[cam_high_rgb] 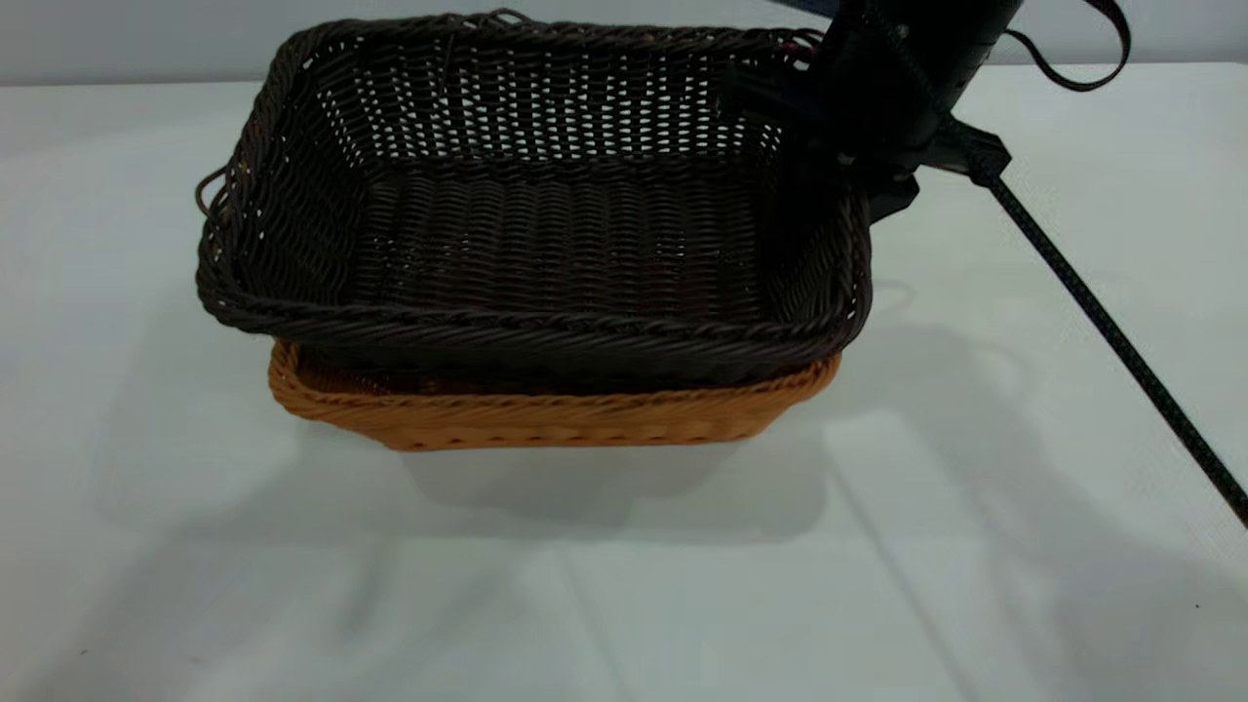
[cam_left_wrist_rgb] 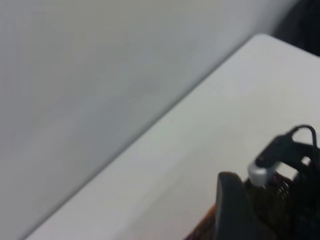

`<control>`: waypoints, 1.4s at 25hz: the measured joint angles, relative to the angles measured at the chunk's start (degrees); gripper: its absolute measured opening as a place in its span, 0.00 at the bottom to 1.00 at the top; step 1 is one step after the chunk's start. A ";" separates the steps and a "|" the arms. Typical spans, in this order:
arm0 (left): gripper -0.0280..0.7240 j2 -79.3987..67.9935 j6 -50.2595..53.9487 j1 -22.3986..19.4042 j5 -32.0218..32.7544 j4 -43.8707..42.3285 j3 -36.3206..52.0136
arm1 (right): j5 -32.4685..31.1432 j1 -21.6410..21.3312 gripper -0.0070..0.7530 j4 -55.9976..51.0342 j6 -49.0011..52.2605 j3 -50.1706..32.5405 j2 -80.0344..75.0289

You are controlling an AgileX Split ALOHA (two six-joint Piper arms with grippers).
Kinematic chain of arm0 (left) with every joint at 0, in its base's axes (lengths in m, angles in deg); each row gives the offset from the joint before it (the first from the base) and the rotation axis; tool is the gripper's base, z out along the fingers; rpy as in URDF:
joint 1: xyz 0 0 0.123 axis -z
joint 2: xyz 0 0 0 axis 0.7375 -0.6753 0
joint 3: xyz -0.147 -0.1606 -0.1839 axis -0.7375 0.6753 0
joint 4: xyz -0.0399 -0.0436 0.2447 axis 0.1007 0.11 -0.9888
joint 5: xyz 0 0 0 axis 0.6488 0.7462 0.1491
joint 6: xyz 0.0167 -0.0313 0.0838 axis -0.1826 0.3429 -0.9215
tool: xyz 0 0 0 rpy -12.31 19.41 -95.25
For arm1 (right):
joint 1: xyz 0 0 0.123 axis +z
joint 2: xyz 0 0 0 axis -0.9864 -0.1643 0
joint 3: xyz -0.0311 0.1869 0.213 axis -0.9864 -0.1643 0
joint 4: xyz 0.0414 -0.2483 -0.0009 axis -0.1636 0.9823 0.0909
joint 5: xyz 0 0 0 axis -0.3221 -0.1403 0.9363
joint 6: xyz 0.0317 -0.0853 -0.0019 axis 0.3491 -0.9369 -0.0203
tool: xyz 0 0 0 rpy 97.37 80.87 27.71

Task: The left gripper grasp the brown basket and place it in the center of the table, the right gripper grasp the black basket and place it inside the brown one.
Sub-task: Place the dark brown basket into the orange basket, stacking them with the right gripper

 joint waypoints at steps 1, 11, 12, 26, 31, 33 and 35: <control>0.51 0.00 0.00 0.00 0.68 -0.01 0.00 | 0.79 0.12 0.13 0.39 0.07 0.00 -0.12; 0.51 0.00 0.80 0.00 1.16 -0.01 -0.05 | 3.57 0.18 0.13 2.07 0.31 0.06 -2.44; 0.51 0.00 1.08 0.00 1.16 -0.01 -0.05 | 3.57 0.18 0.13 1.83 0.42 0.06 -2.77; 0.51 0.00 1.72 0.00 1.49 -0.01 -0.05 | 3.30 0.31 0.74 5.02 -4.13 0.11 0.29; 0.51 0.00 1.72 0.00 1.55 -0.06 -0.05 | 1.35 0.31 0.79 14.46 -3.44 0.11 5.07; 0.51 0.49 1.78 0.00 1.83 -0.59 -0.05 | -0.46 0.25 0.78 16.75 -2.13 0.11 6.41; 0.51 1.76 1.83 0.00 3.18 -2.85 -0.05 | -2.33 0.25 0.77 19.01 -0.94 0.11 8.43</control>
